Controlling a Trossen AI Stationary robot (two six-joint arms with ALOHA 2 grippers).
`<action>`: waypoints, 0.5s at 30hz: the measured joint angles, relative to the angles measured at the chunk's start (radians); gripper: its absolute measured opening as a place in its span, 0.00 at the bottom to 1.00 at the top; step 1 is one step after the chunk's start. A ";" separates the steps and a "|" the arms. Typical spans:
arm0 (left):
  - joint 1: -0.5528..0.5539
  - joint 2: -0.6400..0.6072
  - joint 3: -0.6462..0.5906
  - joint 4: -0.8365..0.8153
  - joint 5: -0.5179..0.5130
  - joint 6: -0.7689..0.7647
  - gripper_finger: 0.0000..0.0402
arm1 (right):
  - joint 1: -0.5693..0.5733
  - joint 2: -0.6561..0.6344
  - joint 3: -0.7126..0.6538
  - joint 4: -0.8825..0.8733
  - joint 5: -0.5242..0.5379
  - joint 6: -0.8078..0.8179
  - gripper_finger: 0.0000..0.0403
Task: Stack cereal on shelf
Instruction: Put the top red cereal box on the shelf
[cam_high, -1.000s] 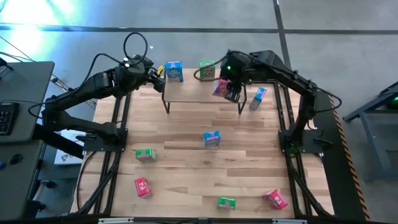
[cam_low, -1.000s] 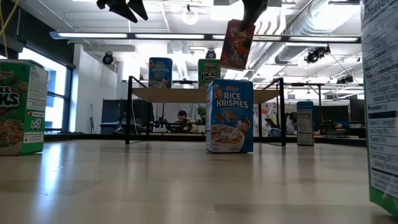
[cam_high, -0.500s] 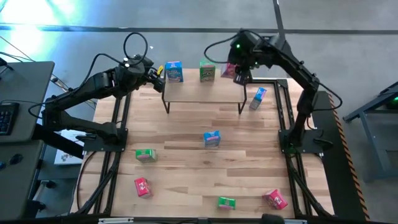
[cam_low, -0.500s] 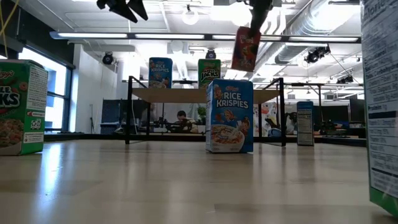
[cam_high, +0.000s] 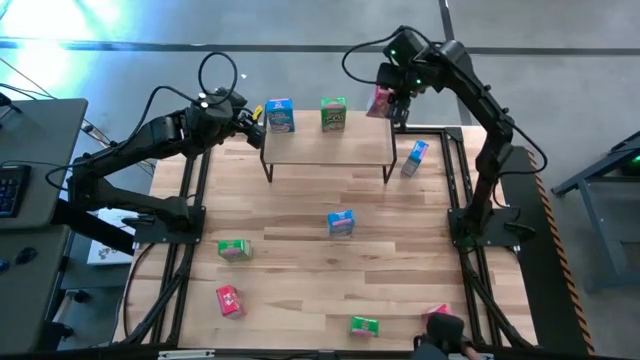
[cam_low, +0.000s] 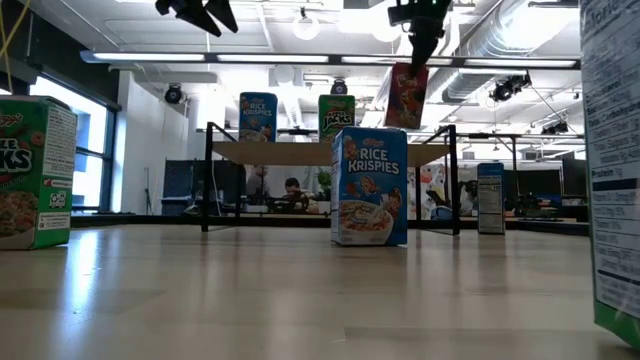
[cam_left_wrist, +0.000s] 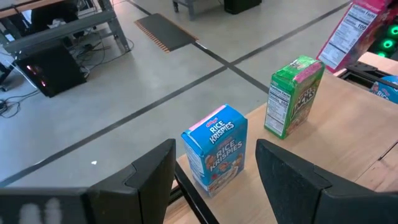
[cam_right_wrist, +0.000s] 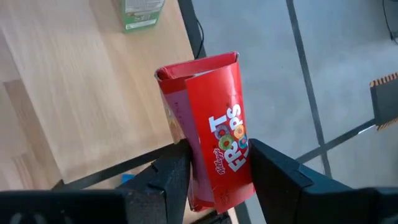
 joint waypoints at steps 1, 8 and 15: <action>0.000 0.000 0.000 0.000 0.000 0.000 0.53 | -0.001 0.005 0.000 -0.001 0.000 -0.002 0.37; 0.000 0.000 0.000 0.000 0.000 0.000 0.53 | 0.000 0.046 0.000 -0.003 -0.033 -0.020 0.37; 0.000 0.000 0.000 0.000 0.000 0.001 0.53 | 0.021 0.078 -0.002 -0.003 -0.025 -0.020 0.37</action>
